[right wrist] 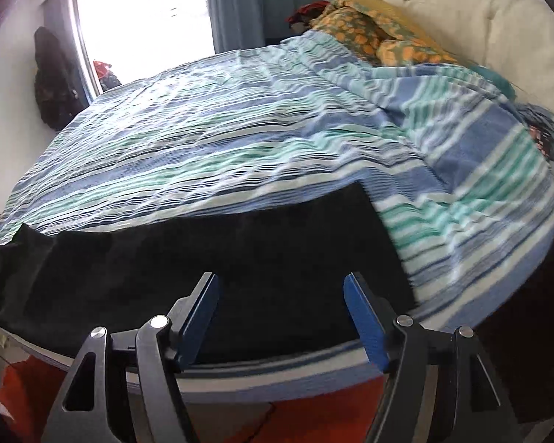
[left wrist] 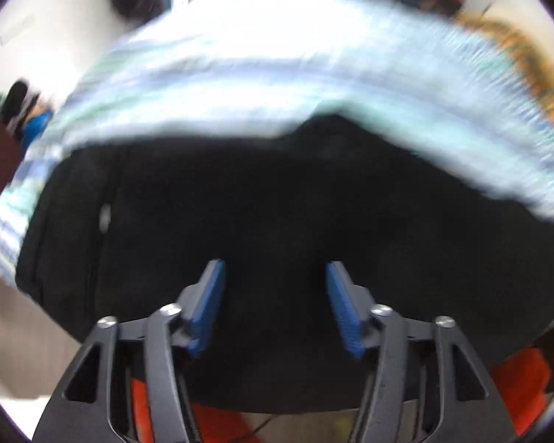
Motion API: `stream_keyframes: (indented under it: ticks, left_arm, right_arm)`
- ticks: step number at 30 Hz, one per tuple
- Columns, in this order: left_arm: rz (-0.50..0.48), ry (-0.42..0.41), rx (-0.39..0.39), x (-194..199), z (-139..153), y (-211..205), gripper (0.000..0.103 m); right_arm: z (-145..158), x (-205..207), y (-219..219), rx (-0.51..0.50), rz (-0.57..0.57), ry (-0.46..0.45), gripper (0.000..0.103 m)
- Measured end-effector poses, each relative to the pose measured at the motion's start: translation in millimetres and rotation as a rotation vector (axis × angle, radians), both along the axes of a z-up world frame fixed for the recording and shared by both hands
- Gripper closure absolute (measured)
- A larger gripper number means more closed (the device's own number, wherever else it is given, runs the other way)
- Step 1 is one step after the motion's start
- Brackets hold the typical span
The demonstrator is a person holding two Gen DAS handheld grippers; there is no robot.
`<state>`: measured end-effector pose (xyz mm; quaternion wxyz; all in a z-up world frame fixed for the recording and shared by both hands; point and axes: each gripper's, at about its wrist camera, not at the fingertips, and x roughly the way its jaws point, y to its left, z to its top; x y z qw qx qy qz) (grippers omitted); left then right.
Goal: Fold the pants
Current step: 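Open both tools and release the folded pants onto the bed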
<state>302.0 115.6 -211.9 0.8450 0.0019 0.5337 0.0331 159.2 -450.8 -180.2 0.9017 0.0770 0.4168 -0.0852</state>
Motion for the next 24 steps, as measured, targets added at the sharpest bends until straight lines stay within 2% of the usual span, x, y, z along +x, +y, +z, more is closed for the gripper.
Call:
stream_keyframes:
  ticks: [1,3,4,6,8,10,11,13,14,15,16,18,20,21,23,24]
  left_arm:
    - [-0.001,0.009,0.012,-7,-11,7,0.057]
    - [-0.025,-0.011,0.062,-19,-5,5,0.057]
    - [-0.028,-0.006,0.076,-25,2,5,0.057]
    - [-0.010,-0.007,0.052,-32,13,4,0.054]
    - [0.013,-0.053,0.001,-30,28,8,0.036]
    - [0.011,-0.121,-0.023,-18,41,11,0.027]
    - [0.012,-0.134,-0.006,-9,41,11,0.026]
    - [0.039,-0.102,0.071,16,29,16,0.023]
    - [0.096,-0.039,0.142,29,11,26,0.027]
    - [0.129,-0.003,0.123,37,-2,34,0.027]
    - [0.152,-0.014,0.085,39,-4,37,0.028]
    - [0.162,-0.061,0.055,34,9,35,0.026]
    - [0.123,-0.124,-0.018,32,26,31,0.025]
    - [0.114,-0.149,-0.029,38,35,27,0.023]
    - [0.122,-0.203,0.005,49,47,29,0.011]
    - [0.139,-0.223,0.022,58,50,35,0.008]
  right_arm:
    - [-13,12,12,0.013,0.022,0.037,0.033]
    - [-49,31,25,0.028,0.050,0.176,0.031]
    - [-63,35,29,0.008,0.047,0.214,0.029]
    - [-64,31,31,-0.008,0.036,0.156,0.025]
    - [-66,32,28,0.012,0.031,0.156,0.024]
    - [-67,33,26,0.012,0.041,0.161,0.022]
    - [-67,33,26,0.012,0.043,0.162,0.022]
    - [-68,31,25,0.013,0.044,0.158,0.022]
    - [-69,29,24,0.012,0.046,0.155,0.021]
    - [-69,28,23,0.012,0.047,0.152,0.021]
    - [-70,27,24,0.016,0.049,0.152,0.021]
    - [-70,27,24,0.020,0.052,0.155,0.021]
    - [-70,27,23,0.022,0.053,0.161,0.021]
    - [-70,29,23,0.022,0.054,0.163,0.021]
    - [-70,31,22,0.026,0.058,0.166,0.019]
    - [-70,32,22,0.028,0.058,0.165,0.018]
